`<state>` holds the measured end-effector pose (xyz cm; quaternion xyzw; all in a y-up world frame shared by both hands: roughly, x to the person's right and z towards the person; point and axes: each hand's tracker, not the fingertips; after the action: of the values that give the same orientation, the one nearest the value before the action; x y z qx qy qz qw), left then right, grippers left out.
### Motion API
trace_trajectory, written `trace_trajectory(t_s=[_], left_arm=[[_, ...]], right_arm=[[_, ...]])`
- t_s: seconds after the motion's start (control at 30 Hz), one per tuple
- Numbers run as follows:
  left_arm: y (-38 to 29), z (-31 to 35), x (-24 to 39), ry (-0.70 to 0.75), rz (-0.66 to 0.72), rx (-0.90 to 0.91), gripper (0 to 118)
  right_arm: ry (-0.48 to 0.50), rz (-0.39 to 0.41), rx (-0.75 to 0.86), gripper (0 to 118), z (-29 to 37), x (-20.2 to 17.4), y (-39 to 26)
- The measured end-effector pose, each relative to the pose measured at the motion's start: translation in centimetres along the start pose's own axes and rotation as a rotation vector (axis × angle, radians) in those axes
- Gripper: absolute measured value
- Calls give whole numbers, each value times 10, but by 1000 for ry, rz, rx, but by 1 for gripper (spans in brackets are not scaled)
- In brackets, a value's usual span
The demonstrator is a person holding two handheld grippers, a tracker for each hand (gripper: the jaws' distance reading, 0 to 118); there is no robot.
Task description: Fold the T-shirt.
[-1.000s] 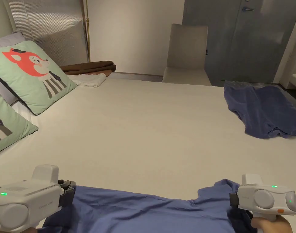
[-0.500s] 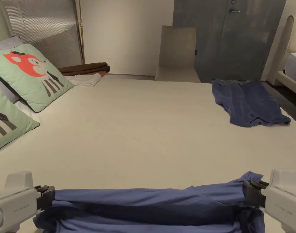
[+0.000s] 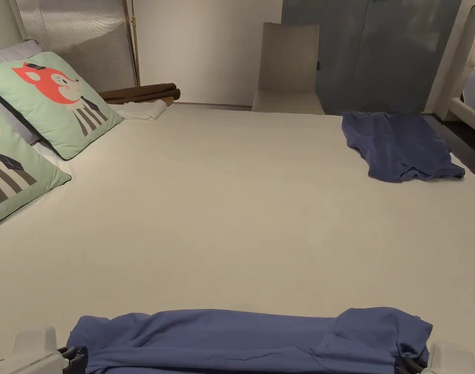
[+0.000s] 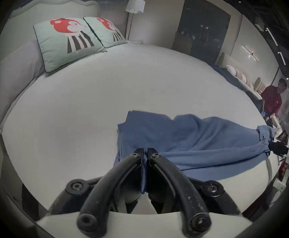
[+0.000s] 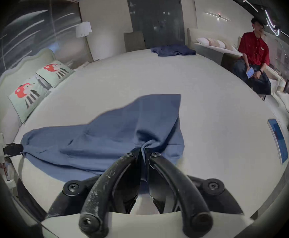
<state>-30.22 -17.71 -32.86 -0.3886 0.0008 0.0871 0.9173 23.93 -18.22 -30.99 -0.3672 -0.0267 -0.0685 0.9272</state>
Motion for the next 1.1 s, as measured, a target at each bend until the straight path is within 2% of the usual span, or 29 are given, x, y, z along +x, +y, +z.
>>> trace_trajectory(t_s=[0.1, 0.13, 0.17, 0.2, 0.27, 0.3, 0.43, 0.57, 0.7, 0.77, 0.83, 0.87, 0.9, 0.93, 0.97, 1.0, 1.1], left_arm=[[-1, -1, 4, 13, -6, -11, 4], [1, 1, 7, 22, -14, -11, 12], [4, 4, 10, 28, -17, -8, 37], [7, 8, 12, 28, -13, 1, 64], [17, 18, 18, 8, 14, 60, 112], [23, 20, 16, -9, 25, 85, 116], [52, 43, 43, -64, 14, 255, 116], [81, 64, 76, -78, -44, 392, 116], [99, 84, 106, -93, -68, 542, 114], [102, 91, 118, -87, -103, 619, 106], [101, 93, 126, -69, -141, 691, 92], [101, 94, 130, -60, -159, 708, 77], [101, 94, 134, -47, -172, 723, 63], [100, 94, 137, -47, -180, 718, 41], [99, 92, 137, -50, -191, 722, 10], [98, 90, 138, -55, -200, 731, 0], [96, 84, 140, -69, -226, 722, 0]], right_arm=[[-21, 8, 6, 5, 4, -5, 2], [-22, 9, 9, 11, 7, -7, 6], [-21, 10, 14, 27, 10, -9, 9], [-13, 5, 29, 47, 17, -10, 15], [8, -23, 91, 102, 29, -15, 26], [12, -24, 122, 113, 35, -19, 33], [36, -3, 268, 113, 59, -38, 63], [25, 50, 373, 113, 74, -65, 91], [-5, 92, 547, 113, 95, -90, 103], [-22, 118, 611, 112, 103, -100, 105], [-47, 137, 656, 110, 109, -109, 108], [-54, 137, 658, 101, 109, -112, 108], [-56, 137, 663, 84, 110, -114, 108], [-54, 134, 668, 60, 110, -115, 109], [-47, 132, 671, 19, 111, -116, 109], [-35, 128, 671, 1, 110, -116, 109], [-55, 125, 657, 0, 107, -119, 110]])
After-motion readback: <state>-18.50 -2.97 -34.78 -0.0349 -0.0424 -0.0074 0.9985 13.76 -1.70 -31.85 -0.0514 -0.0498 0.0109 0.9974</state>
